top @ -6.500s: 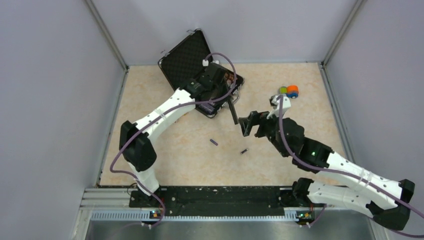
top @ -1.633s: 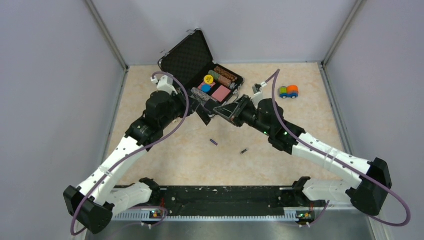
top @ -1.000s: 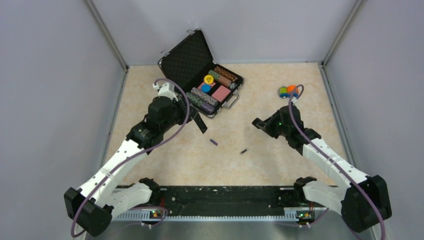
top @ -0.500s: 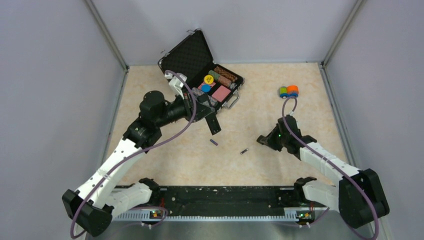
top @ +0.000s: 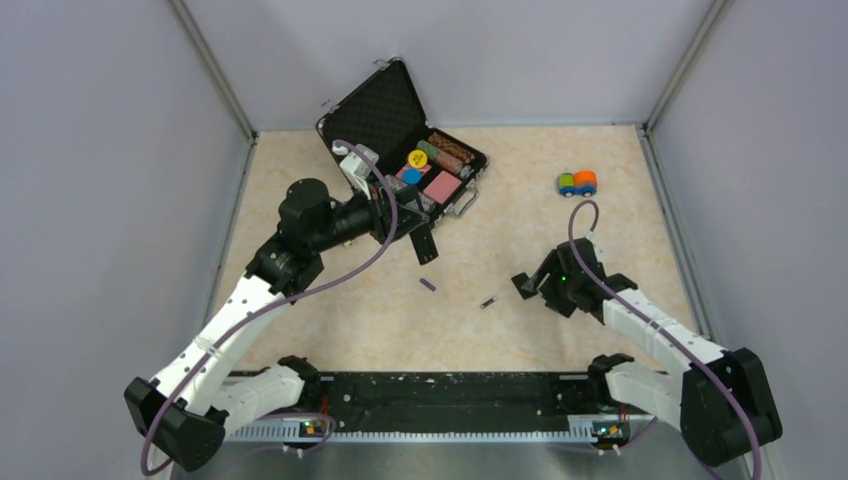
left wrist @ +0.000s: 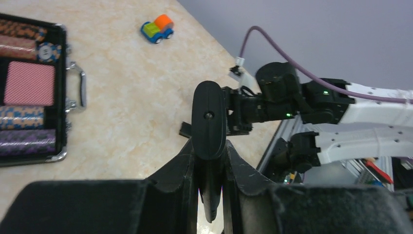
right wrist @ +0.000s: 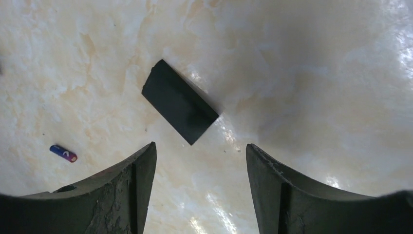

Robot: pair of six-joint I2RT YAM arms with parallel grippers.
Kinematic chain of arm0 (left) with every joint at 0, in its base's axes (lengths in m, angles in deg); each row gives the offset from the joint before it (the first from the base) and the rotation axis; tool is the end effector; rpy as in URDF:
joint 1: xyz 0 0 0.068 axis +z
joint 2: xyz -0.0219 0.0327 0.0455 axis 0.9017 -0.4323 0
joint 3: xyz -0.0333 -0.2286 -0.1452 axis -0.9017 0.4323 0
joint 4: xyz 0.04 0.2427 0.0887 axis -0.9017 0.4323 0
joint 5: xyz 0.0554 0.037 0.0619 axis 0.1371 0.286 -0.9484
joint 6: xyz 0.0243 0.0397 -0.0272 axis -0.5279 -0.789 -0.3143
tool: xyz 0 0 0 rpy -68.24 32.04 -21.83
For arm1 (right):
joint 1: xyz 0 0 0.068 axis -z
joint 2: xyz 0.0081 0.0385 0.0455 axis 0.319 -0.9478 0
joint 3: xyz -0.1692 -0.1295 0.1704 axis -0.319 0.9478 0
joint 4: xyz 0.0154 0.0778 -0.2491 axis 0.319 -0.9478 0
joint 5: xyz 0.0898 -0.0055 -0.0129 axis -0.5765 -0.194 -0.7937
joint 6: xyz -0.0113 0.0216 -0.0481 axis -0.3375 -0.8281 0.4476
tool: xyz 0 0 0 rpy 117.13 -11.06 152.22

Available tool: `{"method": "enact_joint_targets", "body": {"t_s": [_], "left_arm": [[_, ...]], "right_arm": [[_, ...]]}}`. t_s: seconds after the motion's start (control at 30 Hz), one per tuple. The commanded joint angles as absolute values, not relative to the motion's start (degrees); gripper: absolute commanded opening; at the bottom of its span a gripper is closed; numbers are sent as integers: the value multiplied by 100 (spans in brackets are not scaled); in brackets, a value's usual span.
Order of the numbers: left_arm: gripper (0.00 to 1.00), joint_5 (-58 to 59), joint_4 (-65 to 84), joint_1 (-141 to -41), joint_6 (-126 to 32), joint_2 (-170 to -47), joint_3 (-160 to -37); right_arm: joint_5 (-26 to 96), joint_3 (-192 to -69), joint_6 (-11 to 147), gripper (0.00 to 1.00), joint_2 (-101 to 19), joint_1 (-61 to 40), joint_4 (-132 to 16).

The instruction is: Load the batteries into the remote control

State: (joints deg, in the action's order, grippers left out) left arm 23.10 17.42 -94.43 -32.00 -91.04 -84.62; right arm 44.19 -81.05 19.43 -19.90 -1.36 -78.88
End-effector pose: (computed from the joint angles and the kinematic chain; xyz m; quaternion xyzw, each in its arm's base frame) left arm 0.1878 -0.1297 0.3887 0.2004 0.7070 -0.4811 0.4780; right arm 0.1771 0.0633 0.1667 0.2953 0.9073 0.1728 0.2444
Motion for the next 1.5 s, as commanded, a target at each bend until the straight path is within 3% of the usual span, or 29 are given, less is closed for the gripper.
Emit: {"method": "enact_joint_targets", "body": {"t_s": [0.0,0.3,0.53,0.73,1.27,1.47], "left_arm": [[0,1187,2156,-9411,-3415,-9054,-8735],[0,-17,2606,-9409,-3022,-8830,-8495],[0,-436,2862,-9394,-2873,-8635,-8363],[0,-481,2840,-9367,-2768,-8460,-8214],[0,-781,2767,-9339,-2504,-8261,-7882],[0,-1155,2833,-9234,-2651,-8106,-7901]], "right_arm": [[4720,-8649,2161,67,-1778,-90,-8599],[4660,-9418,2545,68,-1693,-1031,-7930],[5873,-10173,1912,57,-2754,-2113,-8692],[6413,-10343,1162,53,-3389,-2766,-8982],[6879,-10818,-718,51,-4672,-3236,-9628],[6840,-10997,-1020,39,-5069,-3256,-9904]]}}
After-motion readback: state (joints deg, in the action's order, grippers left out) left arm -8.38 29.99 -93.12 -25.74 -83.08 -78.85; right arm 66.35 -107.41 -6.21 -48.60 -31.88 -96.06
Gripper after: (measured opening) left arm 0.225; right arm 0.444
